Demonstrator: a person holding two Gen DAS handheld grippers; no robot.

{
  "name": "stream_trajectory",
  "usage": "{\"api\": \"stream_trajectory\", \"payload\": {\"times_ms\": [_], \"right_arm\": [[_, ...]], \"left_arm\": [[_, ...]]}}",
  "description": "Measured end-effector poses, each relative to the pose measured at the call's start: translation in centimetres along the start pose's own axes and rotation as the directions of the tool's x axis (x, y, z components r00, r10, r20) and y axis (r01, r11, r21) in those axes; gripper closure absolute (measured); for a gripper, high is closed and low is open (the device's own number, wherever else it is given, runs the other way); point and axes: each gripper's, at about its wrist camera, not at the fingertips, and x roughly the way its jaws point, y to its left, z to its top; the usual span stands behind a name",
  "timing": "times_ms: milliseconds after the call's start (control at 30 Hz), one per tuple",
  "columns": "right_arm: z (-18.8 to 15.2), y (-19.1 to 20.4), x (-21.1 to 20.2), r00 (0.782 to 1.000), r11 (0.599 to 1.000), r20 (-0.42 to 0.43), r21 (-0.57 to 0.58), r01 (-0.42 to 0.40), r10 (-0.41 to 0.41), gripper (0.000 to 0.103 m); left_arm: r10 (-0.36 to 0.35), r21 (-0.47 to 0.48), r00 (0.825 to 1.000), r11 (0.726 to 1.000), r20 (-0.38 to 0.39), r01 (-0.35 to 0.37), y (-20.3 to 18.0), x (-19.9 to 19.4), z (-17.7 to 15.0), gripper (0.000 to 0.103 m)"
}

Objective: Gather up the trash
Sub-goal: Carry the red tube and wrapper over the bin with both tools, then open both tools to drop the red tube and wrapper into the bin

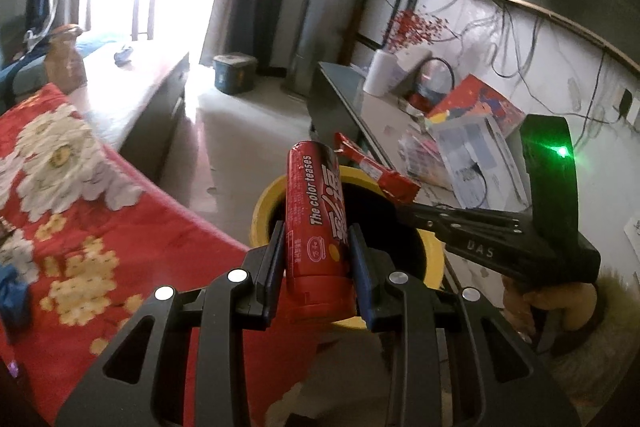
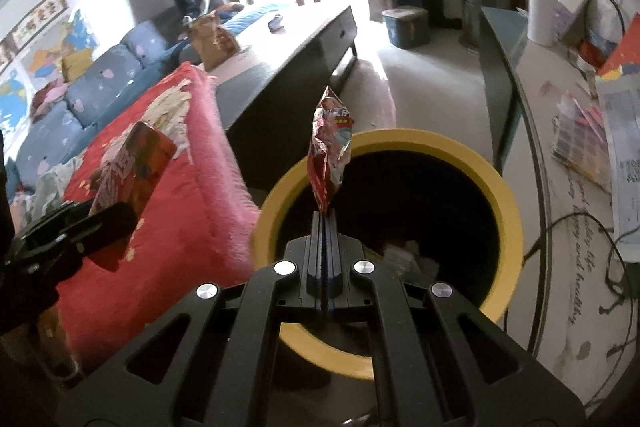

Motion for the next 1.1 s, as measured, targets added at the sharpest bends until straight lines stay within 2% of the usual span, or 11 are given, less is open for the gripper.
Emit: {"api": "stream_trajectory", "payload": {"times_ms": [367,400,433,467,500,567,700,933,1000,1100], "right_arm": [[-1.2,-3.9,1.2,0.997,0.991,-0.068,0.126,0.052,-0.044,0.103],[-1.4,-4.3,1.4,0.996,0.988,-0.08,0.147,0.056,-0.044,0.102],[-1.6,-4.8,1.6,0.995,0.984,-0.091,0.171,0.057,-0.042,0.091],[-1.8,-5.1,1.7,0.994,0.98,-0.098,0.192,0.06,-0.041,0.082],[-2.0,-5.6,1.7,0.994,0.974,-0.103,0.218,0.067,-0.045,0.065],[-2.3,-6.1,1.6,0.993,0.965,-0.101,0.251,0.082,-0.058,0.062],[-2.3,-6.1,1.3,0.991,0.963,-0.08,0.24,0.121,-0.104,0.048],[-2.1,-3.6,1.0,0.996,0.979,-0.021,0.184,0.086,-0.083,0.043],[-1.9,-2.4,1.0,0.998,0.986,-0.009,0.153,0.066,-0.065,0.042],[-1.8,-0.8,0.8,0.999,0.994,0.006,0.104,0.035,-0.036,0.034]], "left_arm": [[-0.03,0.03,0.999,0.999,-0.044,0.031,-1.6,4.1,0.6,0.073],[-0.032,0.031,0.998,0.999,-0.047,0.034,-1.7,4.5,0.6,0.073],[-0.039,0.031,0.998,0.999,-0.053,0.041,-1.7,5.0,0.7,0.073],[-0.058,0.027,0.996,0.998,-0.062,0.06,-1.7,5.6,0.7,0.068],[-0.068,0.021,0.996,0.997,-0.061,0.07,-1.6,6.1,0.7,0.039],[-0.061,0.003,0.997,0.998,-0.044,0.061,-1.2,6.6,0.5,0.008],[-0.041,-0.033,0.999,0.999,-0.03,0.04,-0.1,6.2,-0.2,0.008],[0.07,-0.081,0.997,0.994,0.033,-0.067,2.5,2.5,-1.0,0.007],[0.117,-0.092,0.992,0.99,0.054,-0.112,3.4,1.2,-1.2,0.007],[0.162,-0.098,0.983,0.983,0.083,-0.154,4.3,-0.4,-1.5,0.007]]}}
